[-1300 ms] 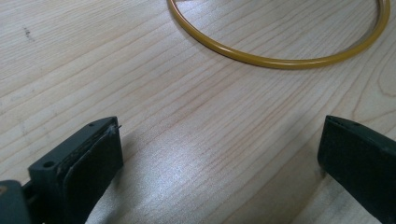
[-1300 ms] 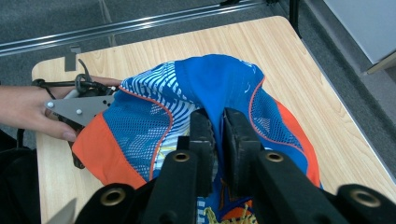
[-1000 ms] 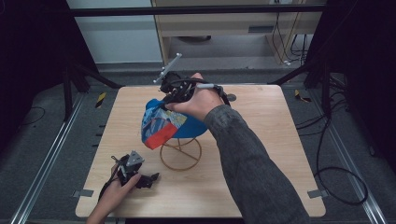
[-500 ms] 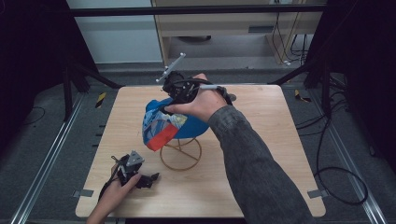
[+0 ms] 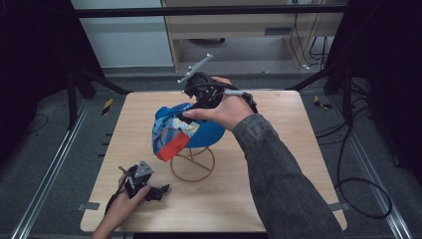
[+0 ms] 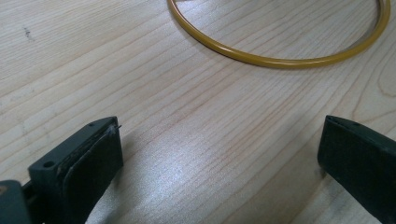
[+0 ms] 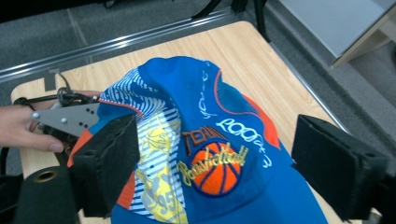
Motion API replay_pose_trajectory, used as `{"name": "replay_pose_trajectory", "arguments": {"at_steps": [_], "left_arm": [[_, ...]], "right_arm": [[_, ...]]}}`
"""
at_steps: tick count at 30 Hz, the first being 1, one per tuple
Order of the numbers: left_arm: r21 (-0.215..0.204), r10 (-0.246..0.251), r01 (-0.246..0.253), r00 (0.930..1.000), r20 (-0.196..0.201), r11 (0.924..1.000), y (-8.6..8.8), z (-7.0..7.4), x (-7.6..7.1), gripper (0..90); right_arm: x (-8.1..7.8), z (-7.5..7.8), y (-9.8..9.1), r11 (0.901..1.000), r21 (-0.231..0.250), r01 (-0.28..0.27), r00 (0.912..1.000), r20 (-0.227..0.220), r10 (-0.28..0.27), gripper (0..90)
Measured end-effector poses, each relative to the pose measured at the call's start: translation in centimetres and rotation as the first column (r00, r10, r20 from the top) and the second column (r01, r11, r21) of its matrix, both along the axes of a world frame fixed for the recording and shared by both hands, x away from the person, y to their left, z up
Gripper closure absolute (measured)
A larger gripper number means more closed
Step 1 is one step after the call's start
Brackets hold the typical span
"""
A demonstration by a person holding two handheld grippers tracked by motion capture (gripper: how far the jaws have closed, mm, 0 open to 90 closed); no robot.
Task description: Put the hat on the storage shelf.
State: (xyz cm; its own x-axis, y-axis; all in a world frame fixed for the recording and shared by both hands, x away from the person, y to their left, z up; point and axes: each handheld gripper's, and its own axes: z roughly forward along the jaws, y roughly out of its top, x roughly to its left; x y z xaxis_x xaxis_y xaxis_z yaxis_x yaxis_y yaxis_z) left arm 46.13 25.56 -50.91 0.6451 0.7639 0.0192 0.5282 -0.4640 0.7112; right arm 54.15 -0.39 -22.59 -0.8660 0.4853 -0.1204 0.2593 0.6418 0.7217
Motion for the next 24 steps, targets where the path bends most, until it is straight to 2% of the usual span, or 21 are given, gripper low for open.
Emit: {"name": "replay_pose_trajectory", "arguments": {"at_steps": [5, 24], "left_arm": [[-0.001, 0.004, -0.004, 1.0000, 0.000, 1.0000, 0.0, 0.0, -0.1, 0.0], [0.000, 0.005, -0.005, 1.0000, 0.000, 1.0000, 0.0, 0.0, -0.2, 0.0]], "right_arm": [[-0.4, -0.1, -0.9, 0.9994, 0.016, 0.030, 0.9995, 0.012, -0.030, 8.9], [-1.1, 0.1, -4.5, 0.9942, 0.070, 0.082, 0.9950, 0.052, -0.086, 5.6]]}}
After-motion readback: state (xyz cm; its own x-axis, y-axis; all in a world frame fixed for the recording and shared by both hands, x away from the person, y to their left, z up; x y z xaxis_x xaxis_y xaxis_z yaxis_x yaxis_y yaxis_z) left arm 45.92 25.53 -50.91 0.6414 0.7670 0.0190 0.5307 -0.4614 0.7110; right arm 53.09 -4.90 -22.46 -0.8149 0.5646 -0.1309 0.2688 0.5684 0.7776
